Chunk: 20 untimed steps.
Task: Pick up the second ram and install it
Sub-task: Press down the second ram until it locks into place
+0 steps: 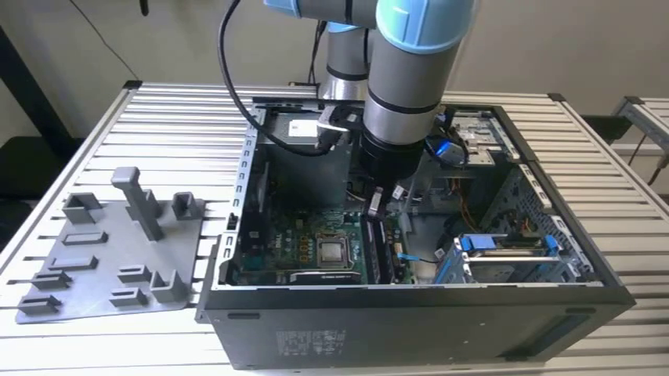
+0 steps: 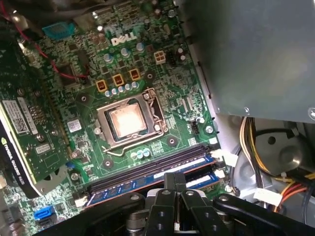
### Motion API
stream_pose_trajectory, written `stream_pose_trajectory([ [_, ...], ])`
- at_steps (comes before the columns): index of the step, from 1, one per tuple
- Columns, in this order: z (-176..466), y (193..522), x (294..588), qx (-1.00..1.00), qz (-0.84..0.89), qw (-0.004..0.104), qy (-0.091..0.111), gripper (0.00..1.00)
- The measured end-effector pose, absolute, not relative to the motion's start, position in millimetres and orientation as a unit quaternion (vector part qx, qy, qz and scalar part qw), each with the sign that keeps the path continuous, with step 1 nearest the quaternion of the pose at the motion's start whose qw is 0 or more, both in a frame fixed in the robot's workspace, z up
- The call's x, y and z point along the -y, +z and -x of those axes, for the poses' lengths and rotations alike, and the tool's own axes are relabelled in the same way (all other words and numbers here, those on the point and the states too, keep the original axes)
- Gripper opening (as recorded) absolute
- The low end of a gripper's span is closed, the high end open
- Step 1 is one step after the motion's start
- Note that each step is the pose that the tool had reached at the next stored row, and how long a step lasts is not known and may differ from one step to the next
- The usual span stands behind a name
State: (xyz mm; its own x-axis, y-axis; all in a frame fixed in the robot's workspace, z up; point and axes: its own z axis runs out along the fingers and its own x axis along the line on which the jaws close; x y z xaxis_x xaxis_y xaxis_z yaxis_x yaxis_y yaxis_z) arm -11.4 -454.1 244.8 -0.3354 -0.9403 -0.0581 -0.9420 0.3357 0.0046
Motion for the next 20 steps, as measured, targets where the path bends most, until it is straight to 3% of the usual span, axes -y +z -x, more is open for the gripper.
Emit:
stream_pose_trajectory([
  [20, 11.4, 235.2, 454.2, -0.746, 0.665, 0.025, 0.018, 0.11],
])
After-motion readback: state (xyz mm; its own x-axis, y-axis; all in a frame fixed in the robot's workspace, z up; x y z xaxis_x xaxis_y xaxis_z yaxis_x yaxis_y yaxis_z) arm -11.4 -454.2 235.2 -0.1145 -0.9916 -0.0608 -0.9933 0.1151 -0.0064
